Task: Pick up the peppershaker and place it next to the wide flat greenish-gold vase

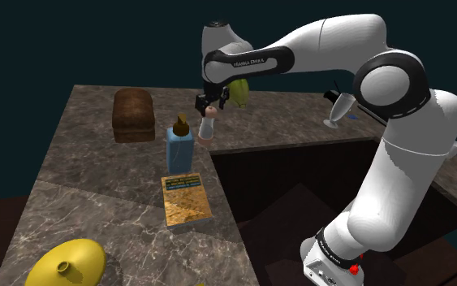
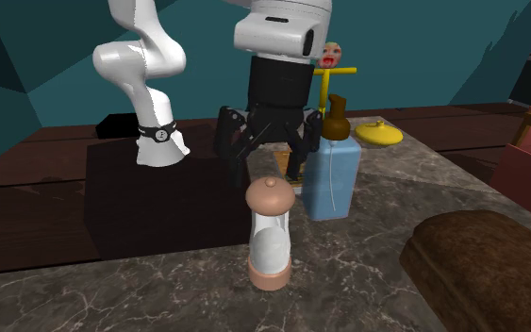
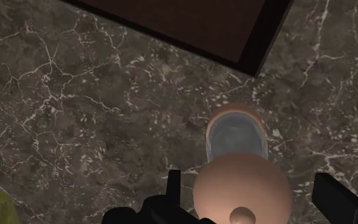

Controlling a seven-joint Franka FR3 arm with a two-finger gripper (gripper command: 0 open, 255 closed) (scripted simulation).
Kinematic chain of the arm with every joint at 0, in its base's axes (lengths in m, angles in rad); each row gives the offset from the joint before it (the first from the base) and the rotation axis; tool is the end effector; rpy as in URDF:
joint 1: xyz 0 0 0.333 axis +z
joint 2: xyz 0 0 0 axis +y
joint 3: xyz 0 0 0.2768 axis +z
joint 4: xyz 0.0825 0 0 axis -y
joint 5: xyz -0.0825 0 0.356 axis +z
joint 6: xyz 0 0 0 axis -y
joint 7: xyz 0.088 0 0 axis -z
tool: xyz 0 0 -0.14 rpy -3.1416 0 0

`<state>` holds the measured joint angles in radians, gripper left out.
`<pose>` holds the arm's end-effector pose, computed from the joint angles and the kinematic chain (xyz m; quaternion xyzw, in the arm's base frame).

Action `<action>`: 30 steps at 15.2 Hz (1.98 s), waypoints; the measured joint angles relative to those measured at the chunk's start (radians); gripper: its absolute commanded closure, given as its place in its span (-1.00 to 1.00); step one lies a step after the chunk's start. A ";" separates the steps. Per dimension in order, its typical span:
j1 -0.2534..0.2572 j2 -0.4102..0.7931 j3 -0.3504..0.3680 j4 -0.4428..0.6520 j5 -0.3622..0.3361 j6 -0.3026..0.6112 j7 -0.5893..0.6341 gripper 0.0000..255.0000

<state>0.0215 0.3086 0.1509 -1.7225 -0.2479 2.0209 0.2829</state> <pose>0.6014 0.0777 0.3499 0.9961 -0.0043 0.0175 0.0867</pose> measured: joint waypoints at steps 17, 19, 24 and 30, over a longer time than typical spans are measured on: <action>-0.002 0.012 -0.003 -0.020 -0.006 0.033 0.005 1.00; -0.002 0.012 -0.003 -0.020 -0.006 0.032 0.005 1.00; -0.001 -0.008 0.000 0.006 0.003 -0.013 -0.005 1.00; -0.002 -0.027 0.002 0.062 0.012 -0.085 -0.023 1.00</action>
<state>0.0194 0.2818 0.1531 -1.6606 -0.2354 1.9358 0.2600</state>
